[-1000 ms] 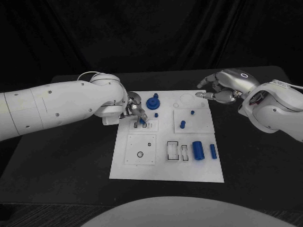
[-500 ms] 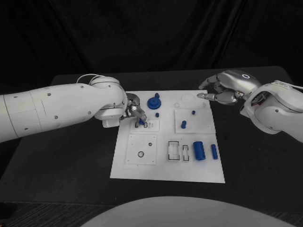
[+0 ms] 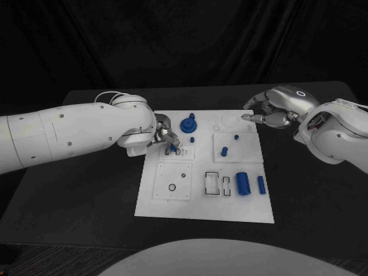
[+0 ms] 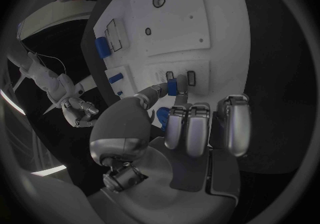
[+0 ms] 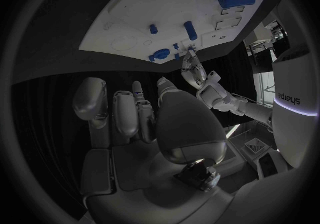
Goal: Assemble the parts on the task board
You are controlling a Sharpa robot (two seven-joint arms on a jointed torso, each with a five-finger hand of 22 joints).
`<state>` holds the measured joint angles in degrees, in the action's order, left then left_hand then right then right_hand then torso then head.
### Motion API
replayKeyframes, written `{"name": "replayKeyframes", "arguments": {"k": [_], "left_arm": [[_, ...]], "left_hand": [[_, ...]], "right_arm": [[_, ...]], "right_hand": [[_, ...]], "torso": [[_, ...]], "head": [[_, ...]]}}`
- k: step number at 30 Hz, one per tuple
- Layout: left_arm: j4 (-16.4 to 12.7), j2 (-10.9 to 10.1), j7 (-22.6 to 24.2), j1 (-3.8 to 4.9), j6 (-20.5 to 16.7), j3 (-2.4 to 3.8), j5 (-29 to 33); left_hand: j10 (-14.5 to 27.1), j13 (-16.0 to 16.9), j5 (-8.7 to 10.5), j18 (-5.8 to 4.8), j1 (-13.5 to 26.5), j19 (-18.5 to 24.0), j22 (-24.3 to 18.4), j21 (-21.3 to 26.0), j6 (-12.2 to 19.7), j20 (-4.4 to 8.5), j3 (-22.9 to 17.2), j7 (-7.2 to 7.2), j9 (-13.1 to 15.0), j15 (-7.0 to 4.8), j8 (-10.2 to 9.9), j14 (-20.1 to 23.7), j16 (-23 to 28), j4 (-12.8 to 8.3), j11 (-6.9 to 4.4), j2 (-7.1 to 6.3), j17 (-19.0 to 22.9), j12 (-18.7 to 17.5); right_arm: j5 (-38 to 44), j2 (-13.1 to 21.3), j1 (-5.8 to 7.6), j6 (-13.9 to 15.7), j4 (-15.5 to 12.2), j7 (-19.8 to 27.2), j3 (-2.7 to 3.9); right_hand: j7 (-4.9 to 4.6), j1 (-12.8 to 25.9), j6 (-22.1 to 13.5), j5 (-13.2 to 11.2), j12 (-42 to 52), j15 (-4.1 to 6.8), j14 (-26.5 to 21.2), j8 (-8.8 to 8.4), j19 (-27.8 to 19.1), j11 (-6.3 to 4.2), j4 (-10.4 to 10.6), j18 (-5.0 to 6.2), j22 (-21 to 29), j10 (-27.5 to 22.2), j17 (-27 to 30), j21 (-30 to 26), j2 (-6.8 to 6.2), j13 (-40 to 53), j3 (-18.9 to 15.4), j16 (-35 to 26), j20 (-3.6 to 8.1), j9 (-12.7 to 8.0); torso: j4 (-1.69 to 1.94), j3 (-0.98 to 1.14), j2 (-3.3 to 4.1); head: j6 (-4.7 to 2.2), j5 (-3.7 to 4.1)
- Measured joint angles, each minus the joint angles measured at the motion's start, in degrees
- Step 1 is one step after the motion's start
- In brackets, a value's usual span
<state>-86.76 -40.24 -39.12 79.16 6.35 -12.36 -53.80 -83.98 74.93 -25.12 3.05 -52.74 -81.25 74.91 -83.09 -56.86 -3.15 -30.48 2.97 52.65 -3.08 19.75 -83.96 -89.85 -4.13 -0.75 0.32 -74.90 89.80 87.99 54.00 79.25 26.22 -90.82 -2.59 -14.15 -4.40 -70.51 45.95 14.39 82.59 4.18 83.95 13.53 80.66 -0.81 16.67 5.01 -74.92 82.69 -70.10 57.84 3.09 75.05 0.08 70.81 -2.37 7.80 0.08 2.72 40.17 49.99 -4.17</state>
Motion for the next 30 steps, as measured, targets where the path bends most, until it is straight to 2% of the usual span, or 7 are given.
{"name": "replayKeyframes", "arguments": {"k": [4,30], "left_arm": [[-0.05,-0.01,-0.24,-0.04,-0.41,0.0,0.0],[-1.64,0.01,-0.14,-0.83,-0.75,0.11,-0.01]], "left_hand": [[-0.04,0.0,0.0,0.0,0.53,-0.21,0.0,-0.24,-0.48,0.21,-0.23,-0.3,0.0,0.0,-0.01,0.0,0.0,-0.23,-0.37,-0.06,0.0,0.0],[-0.04,0.0,0.31,0.0,1.35,-0.28,-0.01,-0.24,-1.68,0.29,-0.77,-0.62,0.04,-0.4,-0.45,0.01,0.0,-0.46,-0.38,-0.44,0.0,0.0]], "right_arm": [[0.0,0.01,0.0,-0.03,0.0,-0.01,0.0],[0.0,-0.03,-0.22,-0.23,0.19,-0.09,0.0]], "right_hand": [[0.0,0.0,0.0,0.0,-0.44,0.0,0.0,0.0,0.0,0.0,0.0,-0.02,0.0,0.0,0.06,-0.27,0.0,0.04,0.0,-0.26,0.0,-0.05],[0.0,0.0,0.0,0.0,-0.44,0.0,0.0,0.0,-0.2,0.0,0.0,-0.05,0.01,-0.42,0.11,-0.27,-0.01,-0.02,0.0,-0.26,0.2,-0.1]], "torso": [[0.0,0.0,-0.01],[-0.08,-0.01,0.0]], "head": [[0.0,-0.01],[0.0,-0.15]]}}
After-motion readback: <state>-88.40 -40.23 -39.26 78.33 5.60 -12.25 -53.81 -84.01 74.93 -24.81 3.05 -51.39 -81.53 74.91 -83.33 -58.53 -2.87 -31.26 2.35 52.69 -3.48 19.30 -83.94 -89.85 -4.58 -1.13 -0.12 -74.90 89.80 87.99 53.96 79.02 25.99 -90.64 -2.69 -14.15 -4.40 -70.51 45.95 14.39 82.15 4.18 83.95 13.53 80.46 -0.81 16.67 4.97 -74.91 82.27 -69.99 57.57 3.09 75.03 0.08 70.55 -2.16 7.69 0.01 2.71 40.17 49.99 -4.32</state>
